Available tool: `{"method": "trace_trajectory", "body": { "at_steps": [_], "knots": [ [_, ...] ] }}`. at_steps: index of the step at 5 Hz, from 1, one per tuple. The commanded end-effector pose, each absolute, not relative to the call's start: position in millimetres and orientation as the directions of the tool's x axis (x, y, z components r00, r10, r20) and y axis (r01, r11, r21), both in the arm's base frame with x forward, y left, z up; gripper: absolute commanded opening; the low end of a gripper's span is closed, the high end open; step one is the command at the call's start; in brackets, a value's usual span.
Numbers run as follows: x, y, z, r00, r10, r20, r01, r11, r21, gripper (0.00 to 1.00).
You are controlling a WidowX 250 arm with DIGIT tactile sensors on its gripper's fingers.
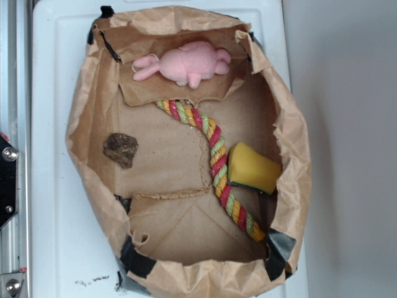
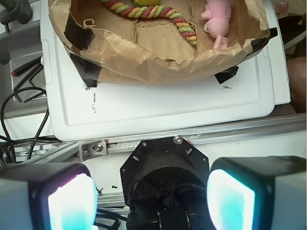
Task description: Grab the rock.
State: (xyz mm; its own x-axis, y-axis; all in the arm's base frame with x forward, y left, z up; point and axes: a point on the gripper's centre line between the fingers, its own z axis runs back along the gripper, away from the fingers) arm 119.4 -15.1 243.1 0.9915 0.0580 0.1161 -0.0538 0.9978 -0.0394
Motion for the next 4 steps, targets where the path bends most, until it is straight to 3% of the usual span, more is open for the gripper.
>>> {"method": "trace_trajectory", "body": {
  "at_steps": [1, 2, 4],
  "knots": [
    [119.4, -15.1, 243.1, 0.992, 0.058, 0.116, -0.054, 0.998, -0.039, 1.00],
    [164.4, 6.7, 230.9, 0.984, 0.112, 0.142, -0.099, 0.991, -0.094, 1.00],
    [208.0, 44.5, 199.6, 0.977, 0.143, 0.161, -0.122, 0.983, -0.136, 1.00]
  ]
}}
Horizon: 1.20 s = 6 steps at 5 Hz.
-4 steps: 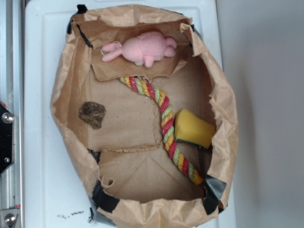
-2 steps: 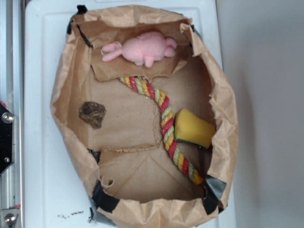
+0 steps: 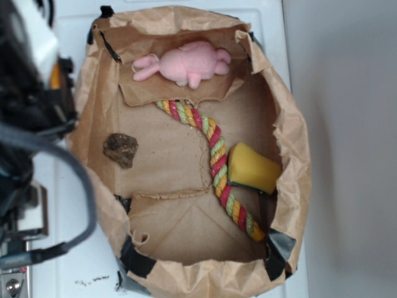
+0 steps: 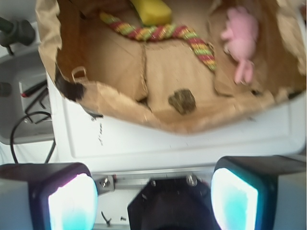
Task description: Grab the rock.
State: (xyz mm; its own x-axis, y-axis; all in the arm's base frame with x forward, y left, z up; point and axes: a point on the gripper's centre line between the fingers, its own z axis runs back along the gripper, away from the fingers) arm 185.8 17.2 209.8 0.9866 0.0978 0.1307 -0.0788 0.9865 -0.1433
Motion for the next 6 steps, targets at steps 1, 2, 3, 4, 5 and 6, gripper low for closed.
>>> {"method": "trace_trajectory", "body": {
  "at_steps": [1, 2, 3, 4, 5, 6],
  "knots": [
    [225.5, 52.3, 178.4, 0.975, 0.154, 0.160, -0.131, 0.980, -0.147, 1.00],
    [237.5, 44.6, 162.9, 0.972, 0.165, 0.166, -0.139, 0.977, -0.160, 1.00],
    [244.4, 35.5, 155.7, 0.961, 0.214, 0.175, -0.184, 0.968, -0.172, 1.00],
    [244.4, 35.5, 155.7, 0.961, 0.214, 0.175, -0.184, 0.968, -0.172, 1.00],
    [244.4, 35.5, 155.7, 0.961, 0.214, 0.175, -0.184, 0.968, -0.172, 1.00],
    [244.4, 35.5, 155.7, 0.961, 0.214, 0.175, -0.184, 0.968, -0.172, 1.00]
  ]
}}
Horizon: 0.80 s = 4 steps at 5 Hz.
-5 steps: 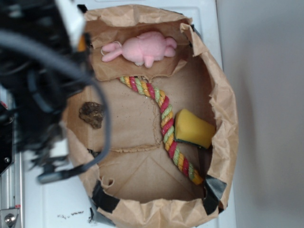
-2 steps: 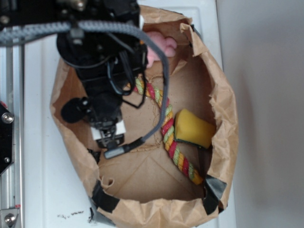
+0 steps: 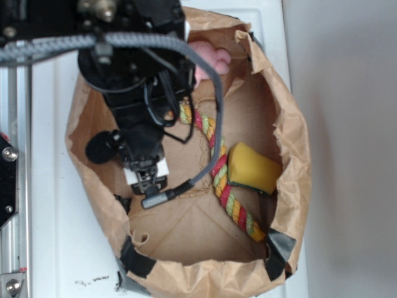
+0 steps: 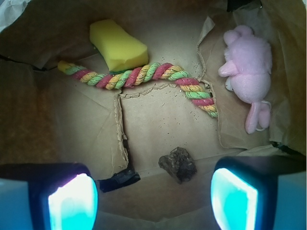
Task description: Grab the rock.
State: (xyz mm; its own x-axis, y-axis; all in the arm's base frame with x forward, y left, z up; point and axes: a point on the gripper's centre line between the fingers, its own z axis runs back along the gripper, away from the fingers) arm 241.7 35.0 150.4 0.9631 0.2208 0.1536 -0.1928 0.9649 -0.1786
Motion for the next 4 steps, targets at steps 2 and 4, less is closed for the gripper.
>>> {"method": "trace_trajectory", "body": {
  "at_steps": [2, 4],
  "knots": [
    [285.8, 30.7, 100.9, 0.947, 0.204, 0.248, -0.198, 0.979, -0.049, 1.00],
    [267.8, 41.1, 69.6, 0.986, 0.114, 0.120, -0.119, 0.992, 0.031, 1.00]
  ]
}}
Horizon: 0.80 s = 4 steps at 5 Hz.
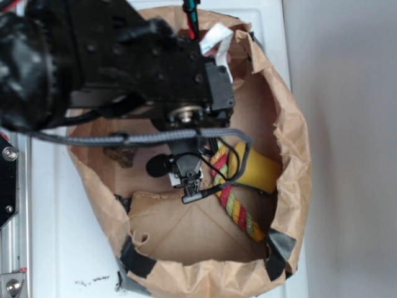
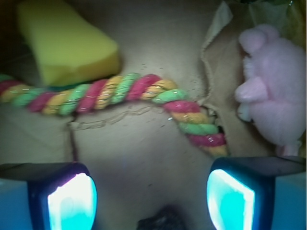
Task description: Grab the rock.
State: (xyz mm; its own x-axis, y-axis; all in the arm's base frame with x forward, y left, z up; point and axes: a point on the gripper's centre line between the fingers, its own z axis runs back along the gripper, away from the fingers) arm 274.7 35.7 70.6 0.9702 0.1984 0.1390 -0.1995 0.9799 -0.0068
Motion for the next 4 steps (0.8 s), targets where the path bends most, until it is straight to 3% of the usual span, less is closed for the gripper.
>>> {"method": "trace_trajectory", "body": {
  "at_steps": [1, 3, 4],
  "knots": [
    [259.9, 44.4, 69.8, 0.992, 0.074, 0.102, -0.080, 0.995, 0.054, 1.00],
    [232.0, 52.5, 52.0, 0.998, -0.020, 0.055, 0.013, 0.992, 0.127, 1.00],
    [227.3, 46.8, 49.7, 0.999, -0.026, 0.041, 0.021, 0.993, 0.118, 1.00]
  ]
}}
